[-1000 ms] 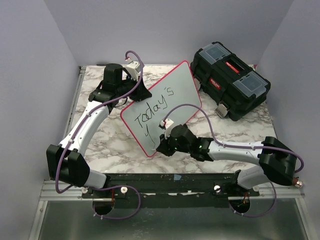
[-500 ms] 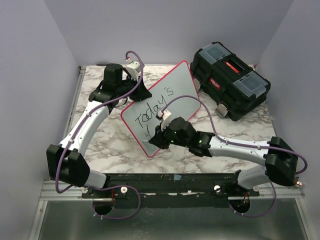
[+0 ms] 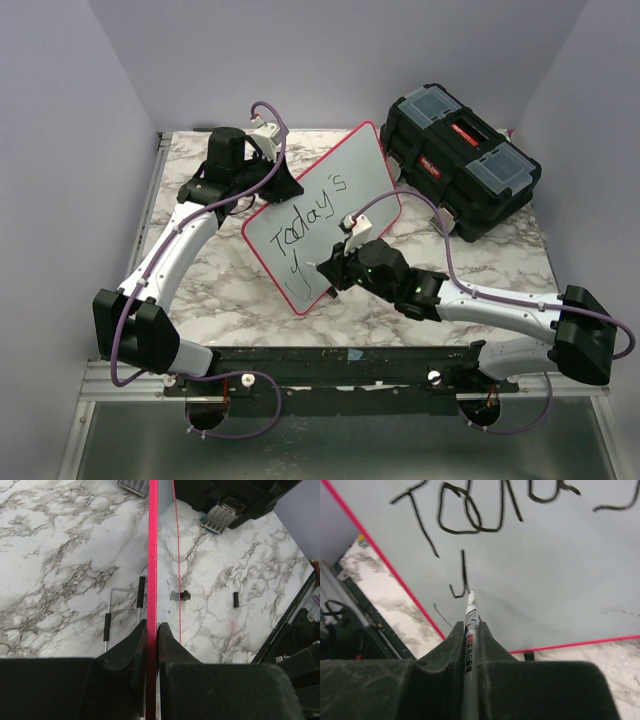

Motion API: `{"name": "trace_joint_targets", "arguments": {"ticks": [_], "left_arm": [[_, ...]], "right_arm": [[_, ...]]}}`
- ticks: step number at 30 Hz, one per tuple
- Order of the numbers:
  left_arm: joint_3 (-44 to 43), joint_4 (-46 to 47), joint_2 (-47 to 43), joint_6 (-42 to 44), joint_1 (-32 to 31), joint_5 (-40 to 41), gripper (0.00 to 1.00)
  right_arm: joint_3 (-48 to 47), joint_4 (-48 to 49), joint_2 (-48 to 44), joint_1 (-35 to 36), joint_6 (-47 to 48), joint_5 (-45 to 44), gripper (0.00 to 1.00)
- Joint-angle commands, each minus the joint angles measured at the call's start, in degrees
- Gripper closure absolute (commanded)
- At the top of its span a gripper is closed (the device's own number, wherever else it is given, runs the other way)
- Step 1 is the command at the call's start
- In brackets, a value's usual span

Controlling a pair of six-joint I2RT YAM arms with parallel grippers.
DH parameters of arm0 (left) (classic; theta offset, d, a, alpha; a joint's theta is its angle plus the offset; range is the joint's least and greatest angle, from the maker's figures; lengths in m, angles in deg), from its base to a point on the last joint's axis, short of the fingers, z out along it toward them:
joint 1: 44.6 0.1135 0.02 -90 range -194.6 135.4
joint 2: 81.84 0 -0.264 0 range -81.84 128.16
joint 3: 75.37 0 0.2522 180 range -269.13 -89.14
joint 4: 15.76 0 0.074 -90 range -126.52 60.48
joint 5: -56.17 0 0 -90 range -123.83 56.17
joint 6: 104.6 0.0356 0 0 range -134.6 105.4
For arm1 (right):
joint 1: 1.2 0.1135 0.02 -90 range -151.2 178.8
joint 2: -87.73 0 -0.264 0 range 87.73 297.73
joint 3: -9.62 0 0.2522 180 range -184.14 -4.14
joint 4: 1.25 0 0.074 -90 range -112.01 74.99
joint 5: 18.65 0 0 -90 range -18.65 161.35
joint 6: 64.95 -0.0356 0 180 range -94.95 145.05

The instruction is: Write a sentence on the whiteboard

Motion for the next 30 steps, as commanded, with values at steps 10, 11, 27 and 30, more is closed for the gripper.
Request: {"name": "trace_joint_targets", "arguments": {"ticks": [10, 11, 27, 30], "left_arm": [[0.7, -1.9, 0.1, 4.3, -1.2, 2.4, 1.0], [0.7, -1.9, 0.1, 4.3, -1.2, 2.3, 1.0], [1.1, -1.9, -0.2, 4.3, -1.2, 2.4, 1.0], [1.0, -1.9, 0.0, 4.3, -1.3, 2.4, 1.0]], "right_arm": [[0.5, 2.8, 2.5, -0.1, -0.8, -6.5, 0.99], [0.4, 3.0, 2.8, -0.1, -0.7, -6.5, 0.99], [0.4, 3.4, 5.4, -0.1, -0.7, -3.6, 0.99], [1.1, 3.3, 5.0, -0.1, -0.9, -3.0, 0.99]]}}
